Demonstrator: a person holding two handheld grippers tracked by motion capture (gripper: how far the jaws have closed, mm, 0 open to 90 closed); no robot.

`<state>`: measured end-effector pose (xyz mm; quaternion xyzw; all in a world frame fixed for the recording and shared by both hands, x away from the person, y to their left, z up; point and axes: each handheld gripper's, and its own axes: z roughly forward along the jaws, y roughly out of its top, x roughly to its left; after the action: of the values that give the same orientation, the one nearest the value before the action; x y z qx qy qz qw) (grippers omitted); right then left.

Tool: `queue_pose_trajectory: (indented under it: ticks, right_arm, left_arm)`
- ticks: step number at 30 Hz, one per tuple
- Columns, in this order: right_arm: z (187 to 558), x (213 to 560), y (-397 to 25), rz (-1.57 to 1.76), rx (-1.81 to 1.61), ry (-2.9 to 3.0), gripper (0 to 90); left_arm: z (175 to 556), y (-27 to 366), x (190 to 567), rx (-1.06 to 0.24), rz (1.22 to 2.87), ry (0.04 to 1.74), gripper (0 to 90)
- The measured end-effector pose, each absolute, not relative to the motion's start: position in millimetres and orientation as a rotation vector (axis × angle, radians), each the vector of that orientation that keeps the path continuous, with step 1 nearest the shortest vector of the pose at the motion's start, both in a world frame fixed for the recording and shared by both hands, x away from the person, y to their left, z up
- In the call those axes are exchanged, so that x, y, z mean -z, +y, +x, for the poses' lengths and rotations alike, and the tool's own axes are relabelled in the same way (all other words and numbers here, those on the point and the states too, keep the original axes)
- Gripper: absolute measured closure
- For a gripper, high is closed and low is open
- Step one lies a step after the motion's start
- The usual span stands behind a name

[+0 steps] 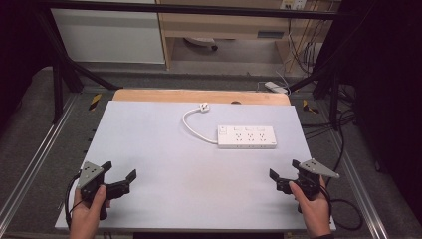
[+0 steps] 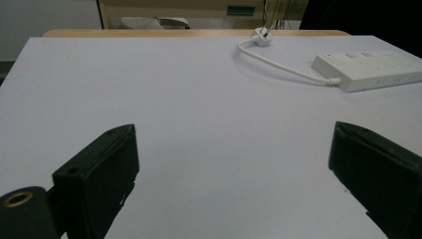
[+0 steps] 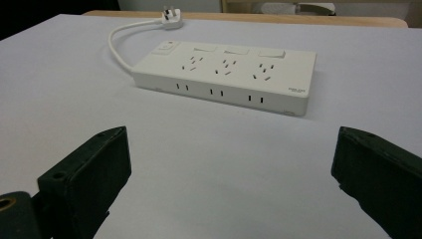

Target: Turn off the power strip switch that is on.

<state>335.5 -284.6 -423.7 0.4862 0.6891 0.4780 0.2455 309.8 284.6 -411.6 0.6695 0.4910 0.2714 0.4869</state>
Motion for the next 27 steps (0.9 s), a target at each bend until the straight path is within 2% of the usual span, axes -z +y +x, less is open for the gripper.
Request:
queue_pose_trajectory:
  ticks: [10, 17, 23, 27]
  right_arm:
    - [330, 412, -279, 1.322, -1.374, 1.848, 4.0]
    - [330, 395, -275, 1.276, -1.381, 1.811, 12.3]
    - [337, 380, -272, 1.238, -1.359, 1.797, 23.5]
    - [344, 371, -272, 1.219, -1.375, 1.797, 39.2]
  left_arm:
    - [311, 285, 412, -0.655, 1.635, 1.194, 5.7]
    - [311, 284, 413, -0.655, 1.646, 1.192, 5.7]
    - [311, 283, 413, -0.658, 1.649, 1.191, 5.8]
    - [311, 283, 413, -0.654, 1.655, 1.191, 5.8]
